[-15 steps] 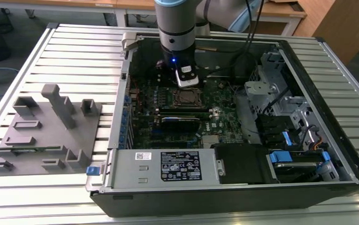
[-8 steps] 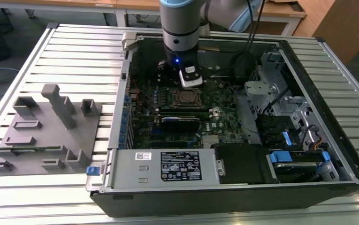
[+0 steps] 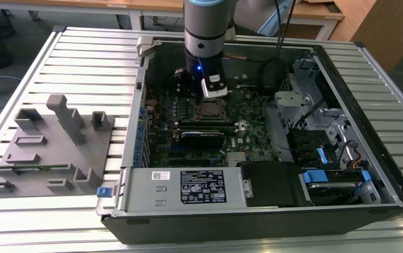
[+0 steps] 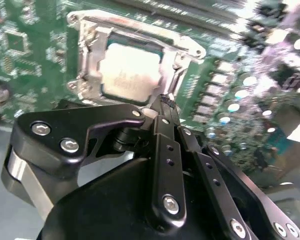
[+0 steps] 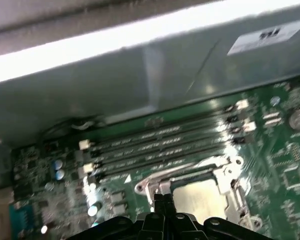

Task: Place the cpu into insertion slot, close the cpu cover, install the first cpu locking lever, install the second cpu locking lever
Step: 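Install the first cpu locking lever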

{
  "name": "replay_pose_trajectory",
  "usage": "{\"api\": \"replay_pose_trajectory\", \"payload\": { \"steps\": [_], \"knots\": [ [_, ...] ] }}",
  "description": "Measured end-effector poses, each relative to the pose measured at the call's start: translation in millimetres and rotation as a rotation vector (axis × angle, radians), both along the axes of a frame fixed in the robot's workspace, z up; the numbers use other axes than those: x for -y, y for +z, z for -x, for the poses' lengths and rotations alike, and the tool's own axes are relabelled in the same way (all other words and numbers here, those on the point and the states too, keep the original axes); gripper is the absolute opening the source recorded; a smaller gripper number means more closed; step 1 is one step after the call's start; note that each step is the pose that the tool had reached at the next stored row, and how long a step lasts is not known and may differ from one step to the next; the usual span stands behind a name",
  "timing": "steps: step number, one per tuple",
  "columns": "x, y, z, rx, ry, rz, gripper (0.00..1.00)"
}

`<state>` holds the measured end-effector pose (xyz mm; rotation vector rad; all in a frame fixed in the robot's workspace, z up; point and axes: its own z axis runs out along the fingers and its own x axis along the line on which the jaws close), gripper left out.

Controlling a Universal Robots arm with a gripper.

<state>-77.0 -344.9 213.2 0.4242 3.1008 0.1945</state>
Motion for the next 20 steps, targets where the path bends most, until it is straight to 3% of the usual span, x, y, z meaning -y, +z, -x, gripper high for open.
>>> {"api": "replay_pose_trajectory", "payload": {
  "steps": [2, 3, 7, 9, 12, 16, 18, 20],
  "knots": [
    [0.0, 0.4, 0.0, -0.011, 0.0, 0.0244, 0.11],
    [0.0, 0.4, -0.1, -0.0121, 0.0, 0.0302, 0.11],
    [0.0, 0.4, -0.1, -0.0119, 0.0, 0.0309, 0.11],
    [0.0, 0.4, 0.0, -0.0048, 0.004, 0.0308, 0.11],
    [0.0, 0.4, -0.1, 0.029, 0.024, 0.0309, 0.11],
    [0.0, 0.3, 0.0, 0.0882, 0.058, 0.0309, 0.11],
    [0.0, 0.3, -0.1, 0.1066, 0.074, 0.0308, 0.11],
    [0.0, 0.3, -0.2, 0.1184, 0.091, 0.0305, 0.11]
  ]
}}
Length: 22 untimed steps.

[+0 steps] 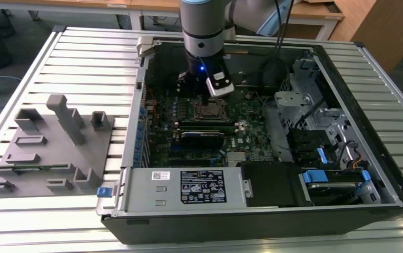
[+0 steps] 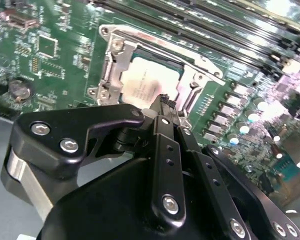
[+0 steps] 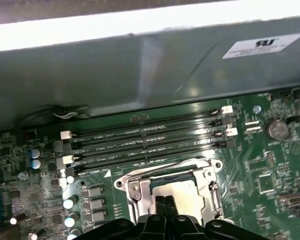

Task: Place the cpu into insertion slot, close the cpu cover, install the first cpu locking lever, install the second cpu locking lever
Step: 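Install the first cpu locking lever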

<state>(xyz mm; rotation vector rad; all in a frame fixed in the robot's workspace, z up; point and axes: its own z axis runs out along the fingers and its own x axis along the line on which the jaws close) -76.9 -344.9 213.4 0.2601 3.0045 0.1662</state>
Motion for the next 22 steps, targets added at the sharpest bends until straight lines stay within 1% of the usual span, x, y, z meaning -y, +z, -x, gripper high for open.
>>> {"api": "replay_pose_trajectory", "payload": {
  "steps": [1, 2, 4, 7, 9, 13, 14, 15, 20, 22],
  "knots": [
    [0.0, -0.1, -0.1, 0.0043, 0.009, 0.0, 0.11],
    [0.0, -0.1, -0.4, 0.0065, 0.019, -0.0001, 0.11],
    [-0.1, -0.3, -1.3, 0.0069, 0.029, 0.0019, 0.11],
    [0.0, -0.2, -2.6, 0.0045, 0.038, 0.013, 0.11],
    [0.0, -0.2, -3.1, -0.001, 0.042, 0.0259, 0.11],
    [0.0, -0.2, -4.2, -0.0166, 0.047, 0.0573, 0.11],
    [0.0, -0.2, -4.6, -0.0202, 0.048, 0.0641, 0.11],
    [0.0, -0.2, -5.6, -0.0242, 0.049, 0.0678, 0.11],
    [0.0, -0.2, -12.8, -0.0257, 0.05, 0.0683, 0.11],
    [0.0, -0.2, -14.3, -0.028, 0.05, 0.0689, 0.11]
  ]
}}
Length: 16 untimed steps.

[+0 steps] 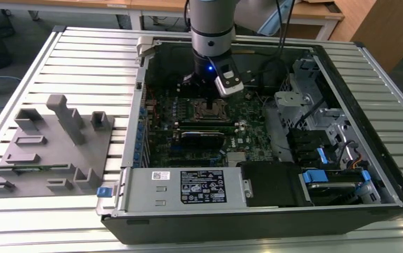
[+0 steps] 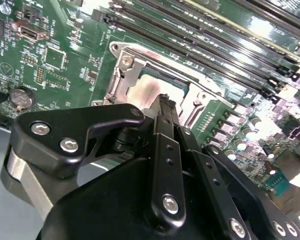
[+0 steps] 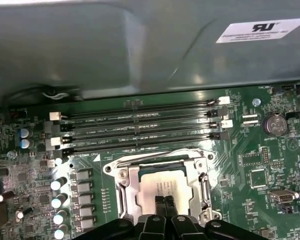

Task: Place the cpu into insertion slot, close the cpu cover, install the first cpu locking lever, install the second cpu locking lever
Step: 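Install the first cpu locking lever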

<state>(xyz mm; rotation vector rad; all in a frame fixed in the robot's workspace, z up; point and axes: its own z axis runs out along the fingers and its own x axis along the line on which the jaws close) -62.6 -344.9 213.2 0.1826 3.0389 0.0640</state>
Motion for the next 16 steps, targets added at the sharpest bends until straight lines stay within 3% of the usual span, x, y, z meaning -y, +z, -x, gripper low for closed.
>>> {"api": "replay_pose_trajectory", "payload": {
  "steps": [5, 10, 16],
  "knots": [
    [0.0, 0.0, -1.5, -0.013, 0.0, 0.0241, 0.11],
    [0.0, 0.0, -2.7, -0.0127, 0.049, 0.025, 0.11],
    [0.0, 0.2, -3.2, -0.0129, 0.052, 0.025, 0.11]
  ]
}}
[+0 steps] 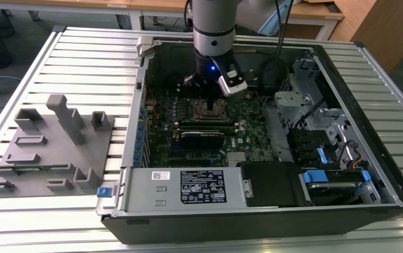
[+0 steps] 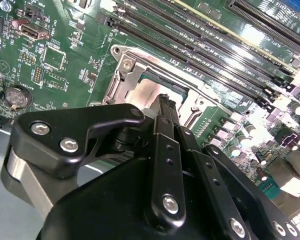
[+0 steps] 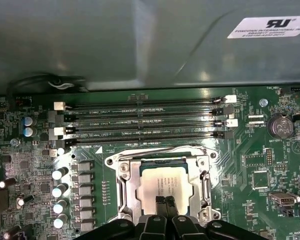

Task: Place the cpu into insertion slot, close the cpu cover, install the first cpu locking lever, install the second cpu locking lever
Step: 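Install the first cpu locking lever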

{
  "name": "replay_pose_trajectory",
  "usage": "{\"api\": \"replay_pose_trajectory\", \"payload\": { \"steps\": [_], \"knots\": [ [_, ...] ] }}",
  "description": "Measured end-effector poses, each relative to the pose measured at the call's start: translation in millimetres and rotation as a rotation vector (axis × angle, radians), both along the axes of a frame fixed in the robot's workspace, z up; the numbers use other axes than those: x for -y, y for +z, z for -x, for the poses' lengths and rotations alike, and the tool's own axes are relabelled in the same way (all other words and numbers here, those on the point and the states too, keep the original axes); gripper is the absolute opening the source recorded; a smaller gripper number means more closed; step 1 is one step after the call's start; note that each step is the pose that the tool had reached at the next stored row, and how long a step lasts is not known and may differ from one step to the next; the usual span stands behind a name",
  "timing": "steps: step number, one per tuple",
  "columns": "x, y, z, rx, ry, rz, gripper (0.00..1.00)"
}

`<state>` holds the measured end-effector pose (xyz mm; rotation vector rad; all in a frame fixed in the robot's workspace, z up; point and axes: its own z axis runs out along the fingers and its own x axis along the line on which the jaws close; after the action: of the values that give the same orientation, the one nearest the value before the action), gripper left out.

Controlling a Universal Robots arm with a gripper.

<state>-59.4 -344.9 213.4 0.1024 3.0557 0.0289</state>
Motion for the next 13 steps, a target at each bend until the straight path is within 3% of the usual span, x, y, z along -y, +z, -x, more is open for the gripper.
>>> {"api": "replay_pose_trajectory", "payload": {
  "steps": [8, 11, 13],
  "knots": [
    [0.0, 11.0, -0.2, -0.0102, -0.002, 0.0008, 0.11],
    [0.0, 11.5, -0.5, -0.0231, -0.002, 0.0209, 0.11],
    [0.0, 11.5, -0.6, -0.0234, -0.002, 0.0221, 0.11]
  ]
}}
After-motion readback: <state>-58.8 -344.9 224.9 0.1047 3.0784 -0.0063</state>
